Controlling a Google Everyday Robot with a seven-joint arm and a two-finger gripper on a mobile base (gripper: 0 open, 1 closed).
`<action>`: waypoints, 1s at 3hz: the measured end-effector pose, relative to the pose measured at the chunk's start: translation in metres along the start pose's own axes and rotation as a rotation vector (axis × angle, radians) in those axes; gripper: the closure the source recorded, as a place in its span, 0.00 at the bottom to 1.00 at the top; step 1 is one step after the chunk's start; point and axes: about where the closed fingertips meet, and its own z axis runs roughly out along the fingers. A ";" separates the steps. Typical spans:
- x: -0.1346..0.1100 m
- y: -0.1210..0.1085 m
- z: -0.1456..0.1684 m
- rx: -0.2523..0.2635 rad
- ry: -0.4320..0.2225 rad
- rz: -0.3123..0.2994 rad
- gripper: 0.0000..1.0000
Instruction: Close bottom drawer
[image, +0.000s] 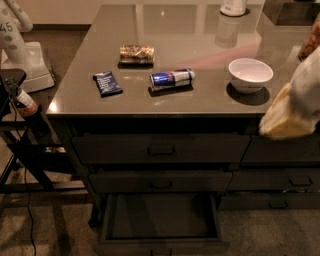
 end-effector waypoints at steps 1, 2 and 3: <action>0.016 0.041 0.055 -0.071 -0.002 0.044 1.00; 0.039 0.085 0.117 -0.184 0.041 0.084 1.00; 0.047 0.098 0.127 -0.214 0.059 0.087 1.00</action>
Offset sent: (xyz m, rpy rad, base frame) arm -0.0950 0.0157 -0.2359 0.0340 0.3762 -0.0653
